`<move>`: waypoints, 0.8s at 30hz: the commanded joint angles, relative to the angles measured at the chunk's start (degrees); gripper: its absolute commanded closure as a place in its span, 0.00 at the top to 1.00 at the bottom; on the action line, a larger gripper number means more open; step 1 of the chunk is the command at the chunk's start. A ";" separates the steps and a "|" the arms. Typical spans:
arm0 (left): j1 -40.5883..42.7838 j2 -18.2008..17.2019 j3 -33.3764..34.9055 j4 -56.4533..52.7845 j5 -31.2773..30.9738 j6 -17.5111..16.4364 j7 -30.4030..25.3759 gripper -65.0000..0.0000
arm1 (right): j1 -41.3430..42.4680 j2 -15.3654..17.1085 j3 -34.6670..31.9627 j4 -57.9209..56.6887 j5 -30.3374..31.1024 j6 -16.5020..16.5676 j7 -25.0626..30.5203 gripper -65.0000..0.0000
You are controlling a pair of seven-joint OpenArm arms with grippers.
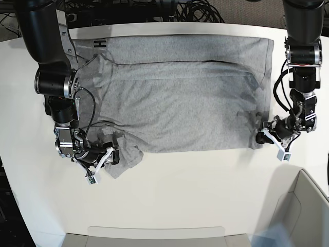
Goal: Fold the T-shirt properly
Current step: 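Grasp the sleeve with the right gripper and the hem corner with the left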
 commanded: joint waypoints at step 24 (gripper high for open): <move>-1.18 -1.86 -5.36 0.25 0.32 -0.46 0.12 0.43 | 1.30 0.03 -0.30 0.45 -0.85 -0.11 -1.99 0.51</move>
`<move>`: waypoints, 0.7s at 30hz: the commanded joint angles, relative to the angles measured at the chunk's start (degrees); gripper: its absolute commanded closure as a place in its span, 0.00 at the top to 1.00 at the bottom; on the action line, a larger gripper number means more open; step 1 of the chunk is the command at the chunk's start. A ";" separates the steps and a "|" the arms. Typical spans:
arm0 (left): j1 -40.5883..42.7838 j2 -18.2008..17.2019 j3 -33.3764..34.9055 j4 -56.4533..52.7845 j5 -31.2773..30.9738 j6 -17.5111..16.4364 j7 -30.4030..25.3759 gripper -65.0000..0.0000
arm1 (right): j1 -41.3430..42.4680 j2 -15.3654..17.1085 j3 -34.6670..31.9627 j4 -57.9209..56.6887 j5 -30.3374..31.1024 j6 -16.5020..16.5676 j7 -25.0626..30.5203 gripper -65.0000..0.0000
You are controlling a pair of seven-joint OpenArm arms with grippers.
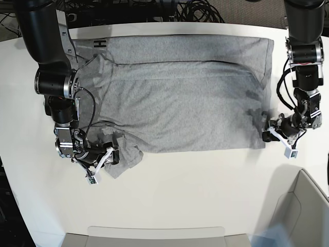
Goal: Fold the T-shirt properly
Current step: 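Grasp the sleeve with the right gripper and the hem corner with the left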
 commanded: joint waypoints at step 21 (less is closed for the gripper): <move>-9.07 0.12 7.62 -11.47 -0.55 -0.83 -7.67 0.46 | 1.19 -0.19 -0.19 0.28 -0.89 -0.11 -1.58 0.51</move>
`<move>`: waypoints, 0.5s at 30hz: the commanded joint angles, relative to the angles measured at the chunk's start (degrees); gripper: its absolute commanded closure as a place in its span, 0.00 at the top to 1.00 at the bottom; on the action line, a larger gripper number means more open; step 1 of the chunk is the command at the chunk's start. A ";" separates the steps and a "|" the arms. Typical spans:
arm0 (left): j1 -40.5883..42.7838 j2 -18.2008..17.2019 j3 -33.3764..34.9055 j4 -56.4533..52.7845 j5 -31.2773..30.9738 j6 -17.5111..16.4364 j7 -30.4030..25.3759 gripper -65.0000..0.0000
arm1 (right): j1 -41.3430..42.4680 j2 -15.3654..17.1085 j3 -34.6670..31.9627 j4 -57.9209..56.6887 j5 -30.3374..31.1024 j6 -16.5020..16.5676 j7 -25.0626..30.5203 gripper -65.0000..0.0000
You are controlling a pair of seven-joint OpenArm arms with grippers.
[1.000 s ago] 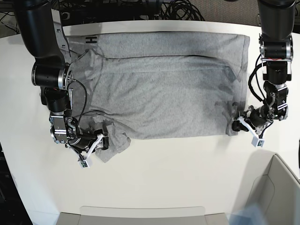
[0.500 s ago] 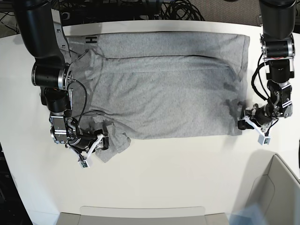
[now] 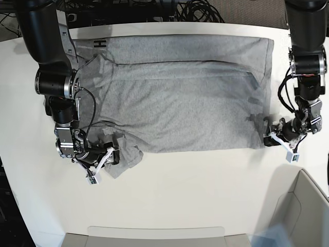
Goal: Fold the T-shirt properly
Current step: 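Grasp the sleeve with the right gripper and the hem corner with the left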
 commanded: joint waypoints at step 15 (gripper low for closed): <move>-1.35 1.92 3.38 -0.98 -0.55 -2.74 -2.15 0.46 | 1.28 0.08 -0.15 0.23 -0.67 -0.09 -1.58 0.51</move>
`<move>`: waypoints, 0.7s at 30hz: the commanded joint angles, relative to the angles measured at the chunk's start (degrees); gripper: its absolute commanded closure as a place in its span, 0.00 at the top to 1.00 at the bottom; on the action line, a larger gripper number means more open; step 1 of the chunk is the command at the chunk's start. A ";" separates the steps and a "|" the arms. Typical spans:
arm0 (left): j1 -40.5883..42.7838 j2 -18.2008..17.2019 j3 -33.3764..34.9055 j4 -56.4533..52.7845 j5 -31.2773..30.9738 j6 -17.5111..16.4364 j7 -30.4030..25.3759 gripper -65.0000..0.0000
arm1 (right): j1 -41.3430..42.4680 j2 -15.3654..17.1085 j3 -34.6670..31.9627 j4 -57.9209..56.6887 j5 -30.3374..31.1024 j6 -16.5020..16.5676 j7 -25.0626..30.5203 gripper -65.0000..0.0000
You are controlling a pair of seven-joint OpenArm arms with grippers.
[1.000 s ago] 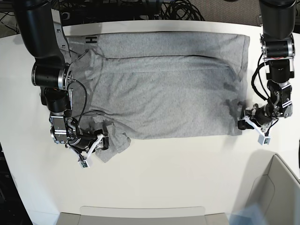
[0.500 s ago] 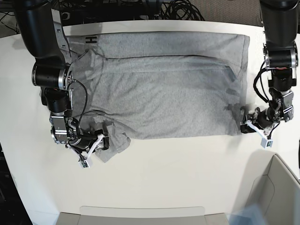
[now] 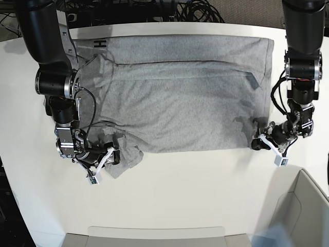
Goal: Fold the T-shirt properly
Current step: 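Grasp the sleeve with the right gripper and the hem corner with the left, then lift the hem with both grippers and fold it toward the folded shoulder edge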
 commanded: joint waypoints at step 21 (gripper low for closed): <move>-0.19 -0.88 -9.99 -1.80 0.43 -0.25 3.86 0.00 | 5.50 -0.08 -0.15 5.68 -0.61 -0.62 -1.49 0.00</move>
